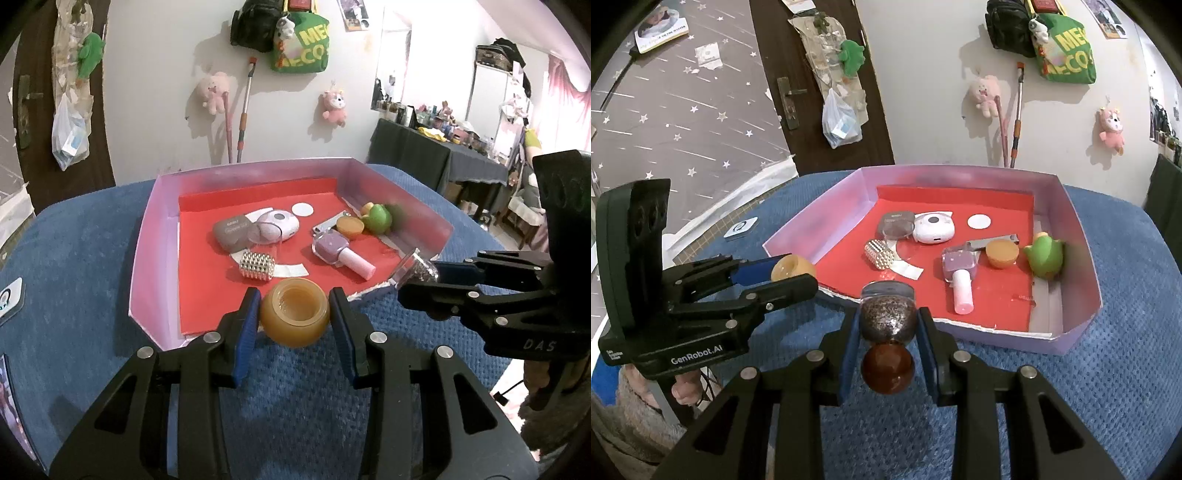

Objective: Organize rigid objects
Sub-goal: 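Carry the amber ring holder and glittery bottle over the box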

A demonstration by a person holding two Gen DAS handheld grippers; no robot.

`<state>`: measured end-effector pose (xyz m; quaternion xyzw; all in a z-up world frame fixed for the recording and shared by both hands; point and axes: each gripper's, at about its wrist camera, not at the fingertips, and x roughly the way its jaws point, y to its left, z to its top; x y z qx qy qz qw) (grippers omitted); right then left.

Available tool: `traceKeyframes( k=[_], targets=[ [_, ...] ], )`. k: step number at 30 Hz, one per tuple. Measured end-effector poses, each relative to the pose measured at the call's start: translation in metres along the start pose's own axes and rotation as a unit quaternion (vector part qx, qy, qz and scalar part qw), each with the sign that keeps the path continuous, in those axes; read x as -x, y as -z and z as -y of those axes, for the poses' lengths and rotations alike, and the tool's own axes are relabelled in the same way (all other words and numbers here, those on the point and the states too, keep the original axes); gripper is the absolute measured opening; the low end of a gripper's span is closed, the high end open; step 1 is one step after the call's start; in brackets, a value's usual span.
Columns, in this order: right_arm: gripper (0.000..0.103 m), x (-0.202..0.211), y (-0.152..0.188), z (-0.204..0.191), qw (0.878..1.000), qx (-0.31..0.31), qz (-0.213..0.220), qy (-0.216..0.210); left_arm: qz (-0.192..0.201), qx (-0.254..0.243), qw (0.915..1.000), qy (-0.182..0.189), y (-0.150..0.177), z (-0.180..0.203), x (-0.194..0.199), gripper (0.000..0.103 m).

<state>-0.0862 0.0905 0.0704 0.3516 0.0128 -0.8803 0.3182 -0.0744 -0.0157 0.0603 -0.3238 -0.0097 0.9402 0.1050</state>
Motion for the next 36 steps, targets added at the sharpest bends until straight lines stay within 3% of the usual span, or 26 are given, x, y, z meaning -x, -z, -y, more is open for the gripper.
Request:
traceKeyframes(
  k=[18, 36],
  targets=[
    [0.033, -0.008, -0.018, 0.014, 1.0, -0.01, 0.001, -0.003, -0.009, 0.003, 0.9999, 0.003, -0.016, -0.005, -0.02, 0.036],
    [0.033, -0.05, -0.034, 0.035, 0.998, -0.034, -0.039, -0.024, -0.06, 0.018, 0.998, 0.006, -0.016, -0.02, -0.057, 0.036]
  ],
)
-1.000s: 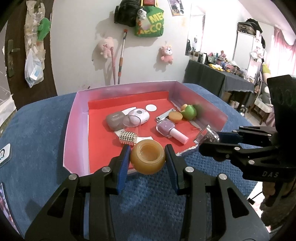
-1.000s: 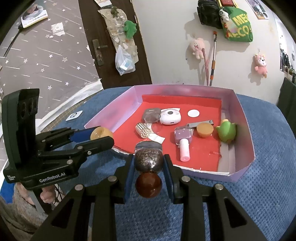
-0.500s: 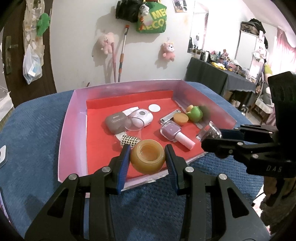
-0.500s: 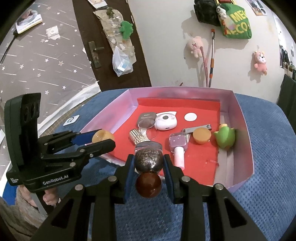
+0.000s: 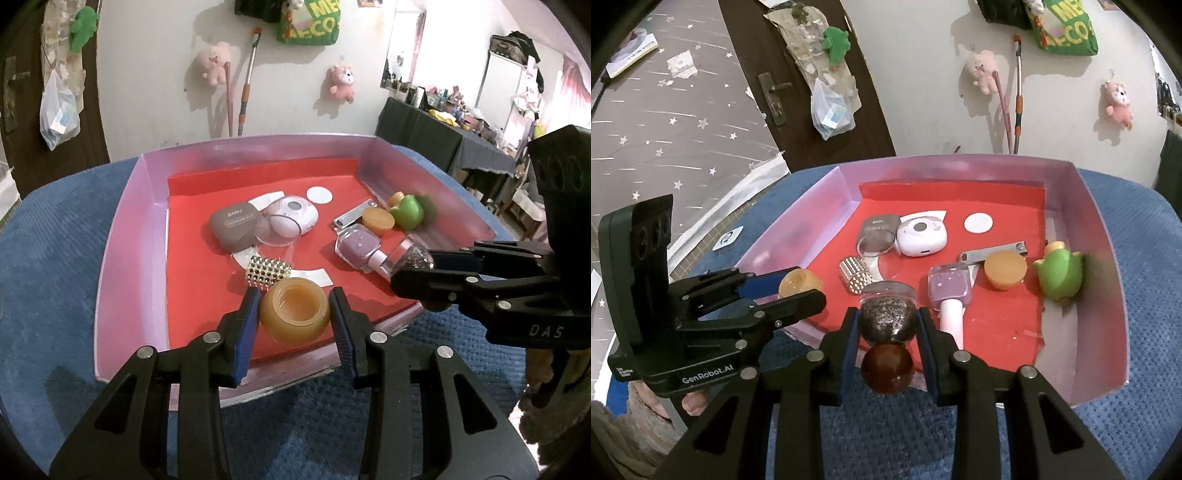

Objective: Organize rigid objects
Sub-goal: 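Carry the amber ring holder and glittery bottle over the box, then lower the amber holder and open the left gripper while the right releases the bottle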

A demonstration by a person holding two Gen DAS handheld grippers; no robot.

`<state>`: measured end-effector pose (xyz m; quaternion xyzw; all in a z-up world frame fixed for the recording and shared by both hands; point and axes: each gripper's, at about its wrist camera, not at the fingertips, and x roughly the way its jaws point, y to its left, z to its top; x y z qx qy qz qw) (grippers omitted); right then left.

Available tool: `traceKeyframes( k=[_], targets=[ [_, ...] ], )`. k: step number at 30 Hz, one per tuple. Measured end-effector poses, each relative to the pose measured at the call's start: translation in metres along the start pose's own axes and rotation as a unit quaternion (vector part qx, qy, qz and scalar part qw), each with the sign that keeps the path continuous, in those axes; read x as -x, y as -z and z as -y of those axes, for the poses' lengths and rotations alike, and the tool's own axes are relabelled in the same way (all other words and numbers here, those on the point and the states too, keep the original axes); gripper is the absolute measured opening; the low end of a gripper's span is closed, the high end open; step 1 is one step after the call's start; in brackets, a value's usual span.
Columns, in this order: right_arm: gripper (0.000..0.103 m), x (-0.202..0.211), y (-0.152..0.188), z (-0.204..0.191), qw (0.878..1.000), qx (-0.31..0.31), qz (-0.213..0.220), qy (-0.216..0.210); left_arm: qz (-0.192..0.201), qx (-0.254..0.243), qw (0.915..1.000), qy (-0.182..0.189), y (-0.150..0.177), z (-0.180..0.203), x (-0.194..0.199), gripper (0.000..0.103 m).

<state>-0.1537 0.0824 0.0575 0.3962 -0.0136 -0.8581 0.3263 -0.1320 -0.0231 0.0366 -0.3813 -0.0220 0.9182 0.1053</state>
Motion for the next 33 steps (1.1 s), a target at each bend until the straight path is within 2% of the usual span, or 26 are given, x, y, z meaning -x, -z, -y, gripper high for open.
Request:
traceKeyframes(
  k=[12, 18, 24, 33],
  targets=[
    [0.033, -0.03, -0.005, 0.005, 0.999, -0.014, -0.044, -0.017, -0.029, 0.01, 0.9995, -0.007, 0.003, -0.01, -0.018, 0.036],
    [0.033, -0.043, -0.005, 0.005, 0.998, -0.014, -0.064, -0.011, -0.038, 0.014, 0.9992, -0.005, 0.004, -0.013, -0.024, 0.036],
    [0.033, -0.05, -0.003, 0.014, 0.997, -0.019, -0.077, 0.008, -0.043, 0.015, 0.9989, -0.003, 0.002, -0.012, -0.031, 0.036],
    [0.033, -0.044, -0.003, 0.032, 0.997, -0.02, -0.064, 0.045, -0.042, 0.014, 0.999, -0.008, -0.003, -0.013, -0.041, 0.036]
  ],
)
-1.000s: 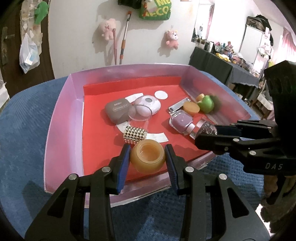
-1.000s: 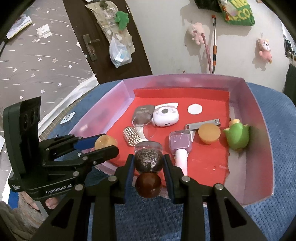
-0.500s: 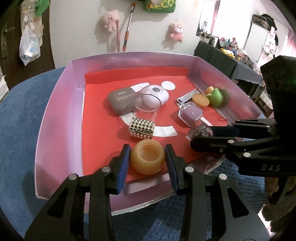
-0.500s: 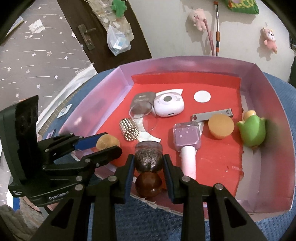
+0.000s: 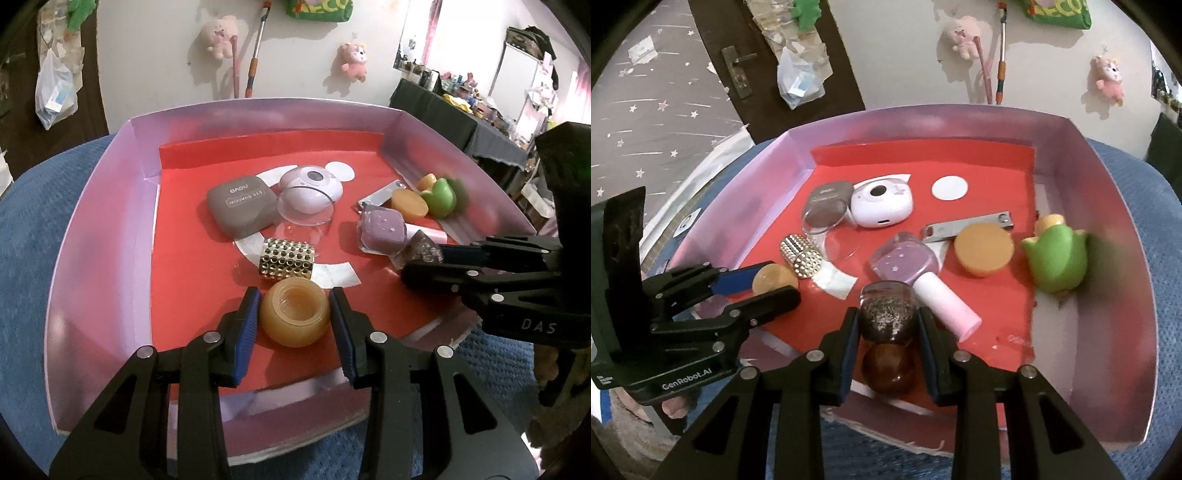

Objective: Organize rigid objects
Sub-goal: 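Lower the amber holder and open the left gripper while the right releases the bottle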

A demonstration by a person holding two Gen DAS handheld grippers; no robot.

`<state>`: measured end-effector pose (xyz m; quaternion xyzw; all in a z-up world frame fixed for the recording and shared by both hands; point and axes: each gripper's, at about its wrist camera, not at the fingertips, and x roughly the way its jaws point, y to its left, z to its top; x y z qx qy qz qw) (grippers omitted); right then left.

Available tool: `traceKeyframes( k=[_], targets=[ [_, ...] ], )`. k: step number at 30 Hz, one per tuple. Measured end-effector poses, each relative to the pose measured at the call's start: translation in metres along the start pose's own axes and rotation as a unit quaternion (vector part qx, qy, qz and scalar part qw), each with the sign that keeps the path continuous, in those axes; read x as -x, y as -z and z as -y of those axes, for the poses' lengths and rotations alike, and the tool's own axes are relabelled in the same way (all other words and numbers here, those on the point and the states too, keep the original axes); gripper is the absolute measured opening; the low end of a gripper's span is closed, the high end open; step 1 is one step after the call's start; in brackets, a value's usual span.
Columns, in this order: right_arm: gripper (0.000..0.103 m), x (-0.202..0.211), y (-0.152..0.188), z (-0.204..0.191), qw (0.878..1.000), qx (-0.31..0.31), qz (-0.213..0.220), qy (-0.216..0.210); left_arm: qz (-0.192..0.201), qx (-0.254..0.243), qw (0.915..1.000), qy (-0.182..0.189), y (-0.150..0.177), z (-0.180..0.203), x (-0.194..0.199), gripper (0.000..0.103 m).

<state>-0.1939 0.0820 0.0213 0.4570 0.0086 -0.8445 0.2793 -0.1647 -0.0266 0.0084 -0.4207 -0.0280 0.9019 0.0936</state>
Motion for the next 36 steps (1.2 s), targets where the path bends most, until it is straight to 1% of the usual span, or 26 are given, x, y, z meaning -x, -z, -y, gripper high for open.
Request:
traceKeyframes(
  k=[2, 6, 9, 11, 24, 30, 36],
  targets=[
    [0.033, 0.001, -0.001, 0.001, 1.0, -0.001, 0.004, 0.007, 0.002, 0.002, 1.0, -0.002, -0.001, -0.002, -0.002, 0.036],
    [0.033, 0.004, 0.0, 0.004, 0.999, 0.005, 0.015, 0.036, 0.002, 0.005, 1.0, -0.007, -0.004, -0.006, -0.005, 0.036],
    [0.033, 0.005, 0.0, 0.007, 0.999, 0.0, 0.019, 0.038, 0.002, 0.003, 0.9999, -0.011, -0.006, -0.008, -0.007, 0.036],
    [0.033, 0.004, 0.0, 0.004, 0.999, 0.004, 0.021, 0.047, 0.002, 0.001, 0.9999, -0.012, -0.008, -0.008, -0.009, 0.036],
    [0.033, 0.007, 0.005, 0.003, 0.998, -0.014, 0.029, 0.051, 0.001, -0.003, 0.9999, -0.01, -0.01, -0.01, -0.011, 0.036],
    [0.033, 0.003, 0.001, 0.001, 0.997, -0.014, 0.034, 0.069, 0.0, -0.002, 0.9999, -0.014, -0.011, -0.009, -0.011, 0.036],
    [0.033, 0.002, 0.001, 0.001, 0.997, -0.014, 0.034, 0.07, -0.002, -0.003, 0.9998, -0.018, -0.011, -0.008, -0.011, 0.036]
  ],
)
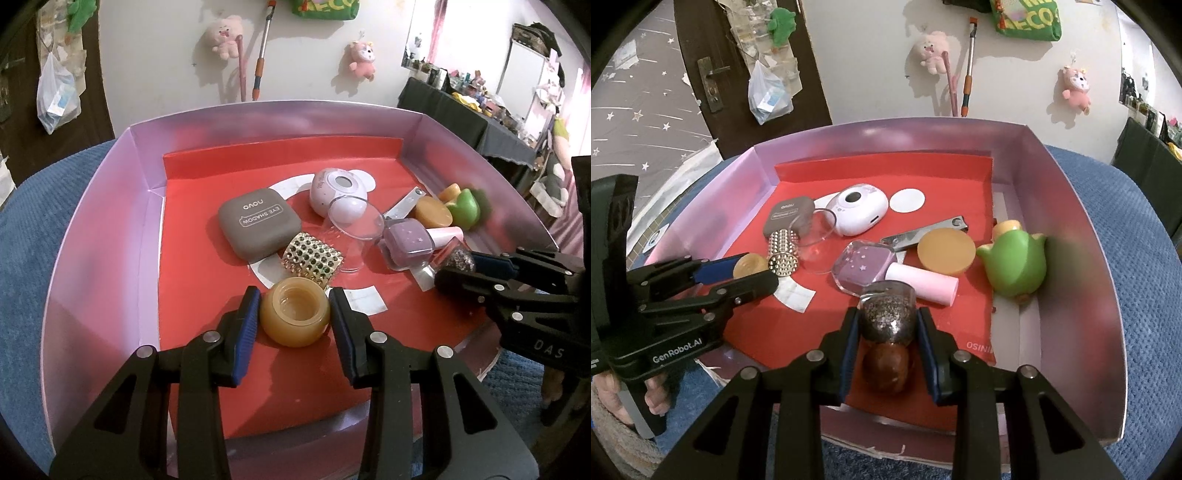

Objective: Organize rigid objects
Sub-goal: 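Lower the amber holder and open the left gripper while the right releases the bottle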

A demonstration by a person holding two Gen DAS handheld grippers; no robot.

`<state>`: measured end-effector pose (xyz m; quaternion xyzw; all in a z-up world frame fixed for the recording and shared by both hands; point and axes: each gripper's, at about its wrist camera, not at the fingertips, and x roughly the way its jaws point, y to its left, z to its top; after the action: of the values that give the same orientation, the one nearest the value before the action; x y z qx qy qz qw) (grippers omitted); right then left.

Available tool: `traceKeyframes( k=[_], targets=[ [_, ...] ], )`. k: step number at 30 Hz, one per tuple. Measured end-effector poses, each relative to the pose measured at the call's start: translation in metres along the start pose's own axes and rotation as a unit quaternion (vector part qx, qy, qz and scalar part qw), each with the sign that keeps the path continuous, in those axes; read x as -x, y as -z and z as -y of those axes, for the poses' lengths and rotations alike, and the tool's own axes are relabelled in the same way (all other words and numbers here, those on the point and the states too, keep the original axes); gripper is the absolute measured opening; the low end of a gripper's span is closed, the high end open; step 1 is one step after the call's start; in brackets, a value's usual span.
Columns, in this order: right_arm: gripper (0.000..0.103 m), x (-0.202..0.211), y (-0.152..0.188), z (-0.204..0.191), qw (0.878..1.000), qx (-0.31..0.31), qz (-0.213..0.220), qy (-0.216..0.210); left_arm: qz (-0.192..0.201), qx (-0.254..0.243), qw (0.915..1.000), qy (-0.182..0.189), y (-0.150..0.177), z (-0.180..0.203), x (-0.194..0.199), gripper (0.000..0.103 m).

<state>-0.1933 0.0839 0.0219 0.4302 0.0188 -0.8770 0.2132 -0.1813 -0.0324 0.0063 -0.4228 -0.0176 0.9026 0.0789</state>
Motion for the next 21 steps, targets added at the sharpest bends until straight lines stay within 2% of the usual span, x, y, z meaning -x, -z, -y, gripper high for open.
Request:
traceKeyframes(
  k=[21],
  targets=[
    [0.033, 0.0016, 0.0004, 0.0014, 1.0, -0.001, -0.002, 0.0, 0.0, 0.001, 1.0, -0.007, 0.0002, 0.0032, 0.0002, 0.036]
  ],
)
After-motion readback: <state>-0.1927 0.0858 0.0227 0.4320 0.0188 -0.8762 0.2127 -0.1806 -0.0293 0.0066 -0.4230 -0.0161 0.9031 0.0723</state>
